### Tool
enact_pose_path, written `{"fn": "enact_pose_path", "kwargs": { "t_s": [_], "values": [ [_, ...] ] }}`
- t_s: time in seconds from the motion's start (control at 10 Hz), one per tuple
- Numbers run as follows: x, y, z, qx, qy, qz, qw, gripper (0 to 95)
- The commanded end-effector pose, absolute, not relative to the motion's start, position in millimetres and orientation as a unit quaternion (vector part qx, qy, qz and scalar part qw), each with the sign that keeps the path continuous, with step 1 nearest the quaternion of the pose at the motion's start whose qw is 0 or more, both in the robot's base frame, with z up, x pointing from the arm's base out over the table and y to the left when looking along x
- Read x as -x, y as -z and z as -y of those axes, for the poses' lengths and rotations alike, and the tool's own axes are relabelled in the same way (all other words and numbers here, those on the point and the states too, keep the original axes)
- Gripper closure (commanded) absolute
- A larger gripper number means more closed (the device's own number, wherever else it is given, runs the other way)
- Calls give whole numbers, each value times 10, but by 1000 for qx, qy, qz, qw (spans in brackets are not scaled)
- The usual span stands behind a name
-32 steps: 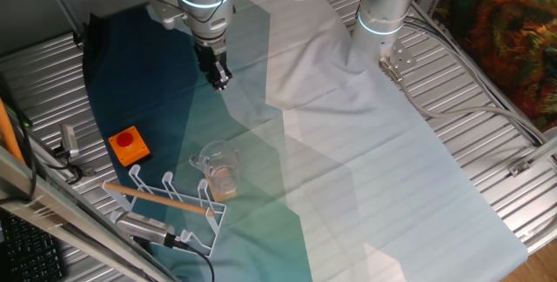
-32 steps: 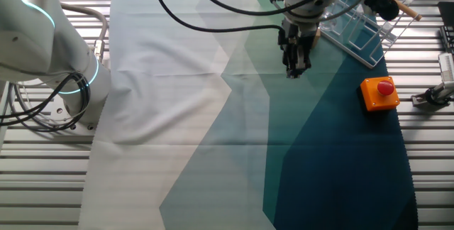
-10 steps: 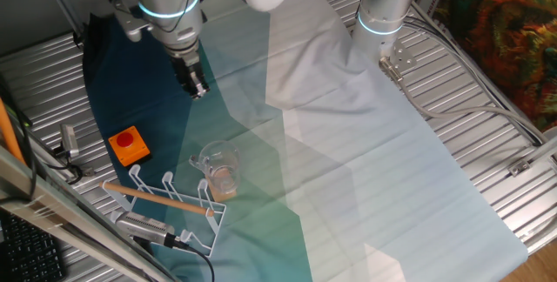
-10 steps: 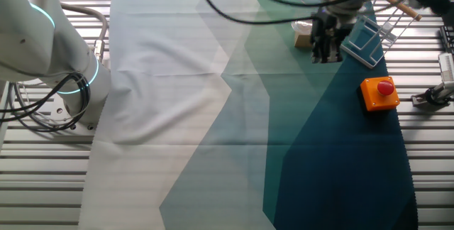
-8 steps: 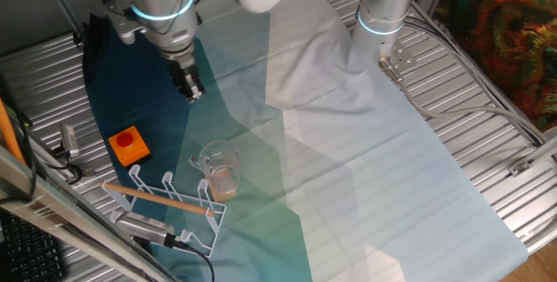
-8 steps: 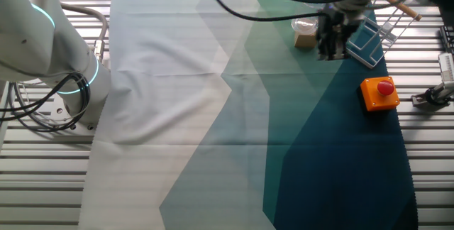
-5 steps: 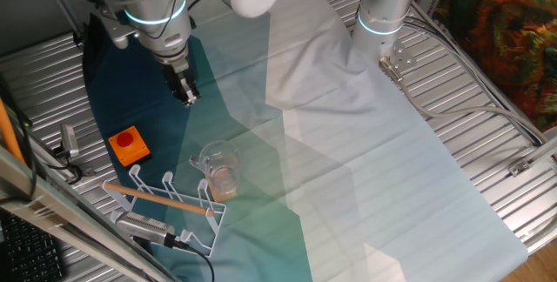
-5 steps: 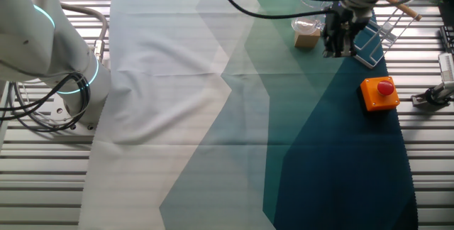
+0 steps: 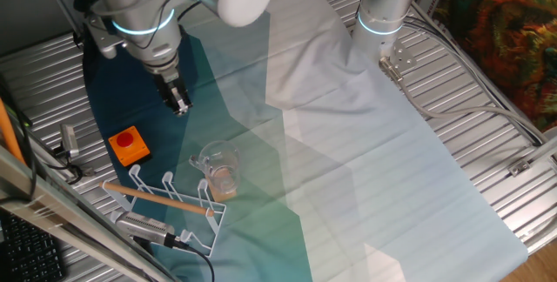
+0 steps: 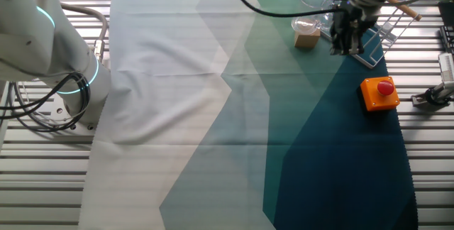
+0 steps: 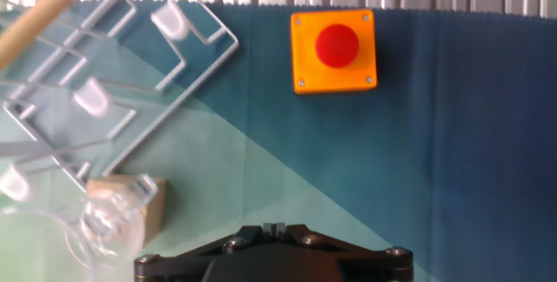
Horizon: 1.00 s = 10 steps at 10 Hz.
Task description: Put the cup on the cup rack
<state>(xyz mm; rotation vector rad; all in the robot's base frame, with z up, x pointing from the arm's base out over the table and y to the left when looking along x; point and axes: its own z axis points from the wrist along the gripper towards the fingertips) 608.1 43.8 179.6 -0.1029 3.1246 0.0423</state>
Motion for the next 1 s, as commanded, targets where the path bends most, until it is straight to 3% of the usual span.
{"fn": "enact_pose_path", "kwargs": {
  "t_s": [0.1,1.0],
  "values": [
    [-6109,-1809,-493,16,-19,-1000,-9,950],
    [-6161,-1764,-532,-41,-58,-997,-27,950]
  ]
}}
